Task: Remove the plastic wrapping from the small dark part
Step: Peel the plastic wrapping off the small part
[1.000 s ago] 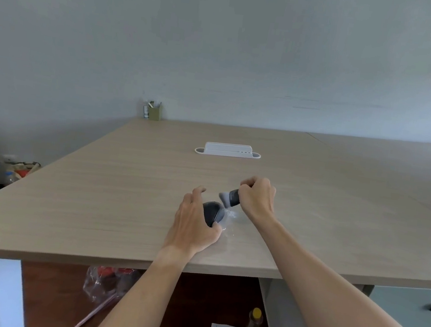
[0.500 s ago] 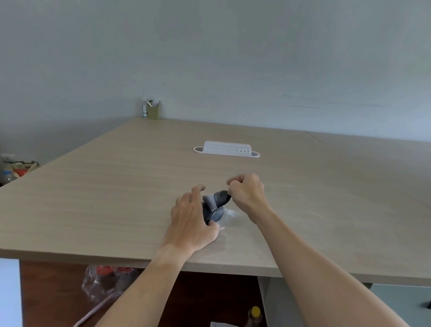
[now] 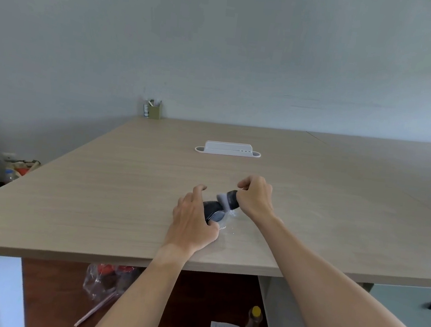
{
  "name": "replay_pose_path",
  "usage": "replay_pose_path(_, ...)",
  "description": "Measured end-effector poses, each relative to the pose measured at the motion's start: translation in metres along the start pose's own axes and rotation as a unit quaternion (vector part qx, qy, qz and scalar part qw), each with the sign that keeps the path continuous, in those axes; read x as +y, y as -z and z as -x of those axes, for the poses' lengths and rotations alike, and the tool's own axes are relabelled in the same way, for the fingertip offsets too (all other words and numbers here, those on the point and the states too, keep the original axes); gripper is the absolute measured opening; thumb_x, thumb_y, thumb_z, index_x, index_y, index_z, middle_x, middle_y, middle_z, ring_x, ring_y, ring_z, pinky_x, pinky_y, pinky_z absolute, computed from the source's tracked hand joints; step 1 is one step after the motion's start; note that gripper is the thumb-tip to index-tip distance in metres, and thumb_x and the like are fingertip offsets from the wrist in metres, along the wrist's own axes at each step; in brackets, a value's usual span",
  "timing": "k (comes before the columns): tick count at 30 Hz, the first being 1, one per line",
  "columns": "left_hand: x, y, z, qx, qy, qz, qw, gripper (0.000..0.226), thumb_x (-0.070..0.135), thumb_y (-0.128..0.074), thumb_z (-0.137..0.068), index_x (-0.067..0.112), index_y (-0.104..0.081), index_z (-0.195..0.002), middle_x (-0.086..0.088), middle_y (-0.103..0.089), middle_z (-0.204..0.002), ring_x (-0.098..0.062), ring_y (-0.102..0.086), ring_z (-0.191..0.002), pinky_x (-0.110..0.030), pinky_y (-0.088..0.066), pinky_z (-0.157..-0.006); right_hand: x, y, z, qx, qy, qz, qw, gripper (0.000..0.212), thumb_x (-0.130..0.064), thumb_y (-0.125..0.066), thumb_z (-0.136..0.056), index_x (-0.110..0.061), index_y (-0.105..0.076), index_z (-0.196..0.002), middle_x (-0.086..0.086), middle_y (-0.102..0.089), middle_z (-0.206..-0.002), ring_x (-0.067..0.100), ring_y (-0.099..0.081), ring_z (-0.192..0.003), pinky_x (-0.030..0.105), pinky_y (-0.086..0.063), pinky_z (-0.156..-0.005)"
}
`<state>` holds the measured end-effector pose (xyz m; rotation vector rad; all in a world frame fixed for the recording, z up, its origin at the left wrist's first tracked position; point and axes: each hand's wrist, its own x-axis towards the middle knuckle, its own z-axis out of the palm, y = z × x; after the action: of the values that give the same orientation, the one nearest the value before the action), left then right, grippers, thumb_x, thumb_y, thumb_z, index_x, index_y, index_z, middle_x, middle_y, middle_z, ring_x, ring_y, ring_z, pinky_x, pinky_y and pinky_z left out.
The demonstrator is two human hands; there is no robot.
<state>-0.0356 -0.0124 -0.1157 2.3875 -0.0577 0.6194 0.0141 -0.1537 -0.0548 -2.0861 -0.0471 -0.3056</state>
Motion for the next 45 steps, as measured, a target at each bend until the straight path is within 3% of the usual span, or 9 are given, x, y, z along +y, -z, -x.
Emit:
replay_pose_path(7, -0.003, -0.001, -0.001, 0.018, -0.016, -0.002, 1.000, 0.073, 0.019, -0.061, -0.071, 0.019, -0.033, -0.139, 0.000, -0.052, -0.106, -0.022, -0.048, -0.107, -0.031, -0.035, -0.094, 0.022, 0.002, 0.008, -0.037, -0.017, -0.069, 0.997, 0.029, 0.006, -0.048, -0.074, -0.016, -0.066, -0.079, 0.009, -0.068, -0.089, 0.022, -0.061, -0.081, 0.028, -0.048, -0.070)
replay_pose_path(13, -0.001, 0.001, 0.001, 0.018, -0.015, -0.006, 1.000, 0.074, 0.022, -0.059, -0.071, 0.019, -0.031, -0.140, -0.002, -0.053, -0.112, -0.024, -0.046, -0.111, -0.035, -0.037, -0.098, 0.032, 0.006, 0.009, 0.041, -0.009, -0.034, 0.999, 0.030, 0.006, -0.049, -0.076, -0.004, -0.070, -0.095, 0.007, -0.066, -0.092, 0.019, -0.059, -0.086, 0.020, -0.042, -0.067)
replay_pose_path(17, -0.001, 0.001, 0.001, 0.022, -0.017, -0.013, 1.000, 0.075, 0.021, -0.059, -0.070, 0.019, -0.032, -0.140, -0.002, -0.053, -0.113, -0.024, -0.047, -0.111, -0.034, -0.037, -0.098, 0.029, 0.002, 0.011, -0.026, 0.006, -0.091, 0.996, 0.025, 0.005, -0.051, -0.071, -0.013, -0.066, -0.078, 0.007, -0.066, -0.078, 0.023, -0.061, -0.076, 0.027, -0.047, -0.065)
replay_pose_path(19, -0.001, 0.001, 0.001, 0.021, -0.018, -0.015, 1.000, 0.074, 0.021, -0.058, -0.070, 0.019, -0.033, -0.139, -0.001, -0.053, -0.111, -0.023, -0.047, -0.110, -0.035, -0.038, -0.098, 0.028, -0.001, 0.011, -0.039, 0.012, -0.049, 0.998, 0.024, 0.006, -0.051, -0.073, -0.010, -0.067, -0.083, 0.007, -0.065, -0.080, 0.021, -0.059, -0.076, 0.020, -0.044, -0.060)
replay_pose_path(24, 0.000, 0.001, 0.002, 0.018, -0.023, -0.016, 0.999, 0.069, 0.017, -0.057, -0.070, 0.021, -0.035, -0.136, 0.002, -0.051, -0.103, -0.023, -0.047, -0.106, -0.034, -0.038, -0.096, 0.015, 0.003, 0.006, 0.083, 0.029, -0.036, 0.996, 0.032, 0.002, -0.048, -0.076, -0.003, -0.067, -0.101, 0.007, -0.065, -0.096, 0.020, -0.056, -0.091, 0.019, -0.039, -0.067)
replay_pose_path(30, 0.001, 0.002, 0.000, -0.004, -0.010, 0.012, 1.000, 0.071, 0.010, -0.057, -0.072, 0.023, -0.034, -0.137, 0.004, -0.052, -0.105, -0.023, -0.046, -0.111, -0.034, -0.038, -0.099, 0.004, -0.001, 0.001, -0.030, 0.039, 0.007, 0.999, 0.030, 0.001, -0.049, -0.078, -0.006, -0.068, -0.100, 0.008, -0.064, -0.097, 0.025, -0.058, -0.095, 0.024, -0.041, -0.073)
replay_pose_path(34, 0.000, 0.001, 0.000, -0.011, -0.009, 0.015, 1.000, 0.071, 0.010, -0.057, -0.072, 0.027, -0.031, -0.136, 0.005, -0.052, -0.106, -0.022, -0.047, -0.111, -0.036, -0.042, -0.100, -0.002, 0.001, -0.001, 0.022, 0.034, 0.002, 0.999, 0.031, 0.002, -0.046, -0.077, 0.000, -0.064, -0.102, 0.013, -0.058, -0.106, 0.023, -0.050, -0.091, 0.020, -0.037, -0.059)
replay_pose_path(39, -0.001, 0.001, -0.002, -0.024, 0.012, 0.033, 0.999, 0.072, 0.007, -0.054, -0.073, 0.026, -0.031, -0.139, 0.007, -0.053, -0.114, -0.020, -0.044, -0.117, -0.037, -0.040, -0.103, -0.006, -0.007, 0.000, -0.040, 0.051, 0.010, 0.998, 0.029, 0.001, -0.052, -0.077, -0.003, -0.068, -0.100, 0.010, -0.065, -0.098, 0.025, -0.060, -0.096, 0.023, -0.041, -0.071)
replay_pose_path(45, 0.004, 0.002, -0.001, -0.012, 0.007, -0.003, 1.000, 0.072, 0.005, -0.053, -0.072, 0.022, -0.033, -0.138, 0.003, -0.056, -0.114, -0.022, -0.047, -0.114, -0.034, -0.035, -0.103, -0.006, -0.006, 0.001, 0.015, 0.044, -0.009, 0.999, 0.033, 0.003, -0.047, -0.076, -0.002, -0.066, -0.102, 0.012, -0.062, -0.102, 0.025, -0.055, -0.096, 0.023, -0.040, -0.071)
